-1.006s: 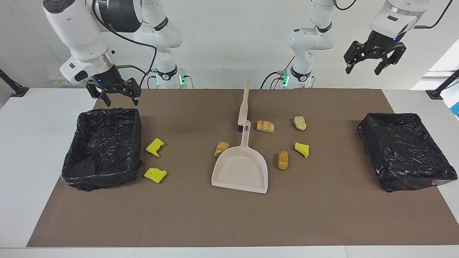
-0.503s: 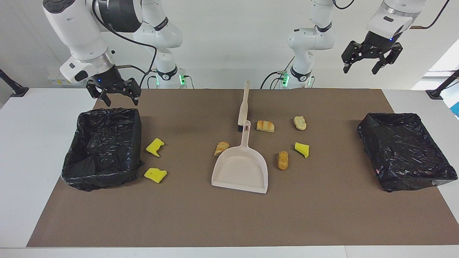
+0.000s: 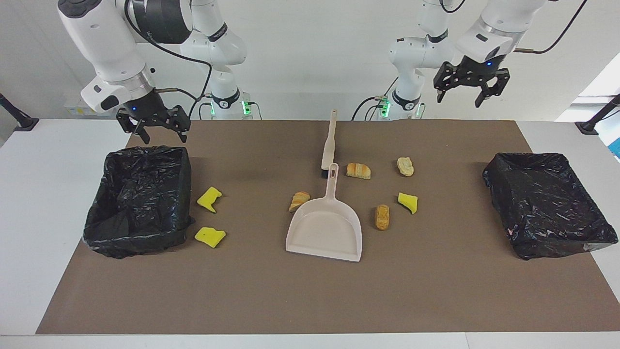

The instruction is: Sweep and dump trash in bin

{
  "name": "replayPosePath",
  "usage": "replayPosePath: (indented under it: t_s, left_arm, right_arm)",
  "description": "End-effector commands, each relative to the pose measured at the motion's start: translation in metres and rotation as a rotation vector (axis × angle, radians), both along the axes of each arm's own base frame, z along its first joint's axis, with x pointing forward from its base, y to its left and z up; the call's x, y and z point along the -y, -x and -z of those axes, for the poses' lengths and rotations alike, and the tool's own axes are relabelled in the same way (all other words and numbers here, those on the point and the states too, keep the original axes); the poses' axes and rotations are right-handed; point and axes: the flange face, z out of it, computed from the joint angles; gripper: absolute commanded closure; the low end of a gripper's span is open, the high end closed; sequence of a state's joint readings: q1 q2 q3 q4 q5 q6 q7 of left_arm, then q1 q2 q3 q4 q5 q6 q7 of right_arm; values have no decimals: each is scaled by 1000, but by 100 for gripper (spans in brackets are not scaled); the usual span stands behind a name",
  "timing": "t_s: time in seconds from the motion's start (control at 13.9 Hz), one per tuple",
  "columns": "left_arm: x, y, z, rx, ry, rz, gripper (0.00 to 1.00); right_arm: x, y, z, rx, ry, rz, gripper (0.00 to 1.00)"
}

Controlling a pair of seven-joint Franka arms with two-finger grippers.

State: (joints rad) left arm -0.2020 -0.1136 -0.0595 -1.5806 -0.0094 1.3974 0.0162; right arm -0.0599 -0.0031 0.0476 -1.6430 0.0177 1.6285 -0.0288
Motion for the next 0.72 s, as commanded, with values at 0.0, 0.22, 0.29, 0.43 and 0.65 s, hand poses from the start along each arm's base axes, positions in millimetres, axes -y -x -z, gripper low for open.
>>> replayPosePath:
  t_s: [0.0, 0.22, 0.29, 0.43, 0.65]
  left_arm:
    - [24, 30, 27, -28, 31, 52, 0]
    - [74, 71, 79, -55, 29, 135, 0]
    - [93, 83, 98, -57, 22, 137, 0]
    - [128, 111, 129, -54, 8, 120, 0]
    - [170, 150, 175, -50, -11, 102, 0]
  right_arm:
    - [1, 3, -2, 1, -22, 7, 0]
    - [1, 4, -3, 4, -21, 7, 0]
    - [1, 4, -2, 3, -21, 7, 0]
    - [2, 4, -1, 0, -21, 7, 0]
    - [1, 8, 2, -7, -21, 7, 0]
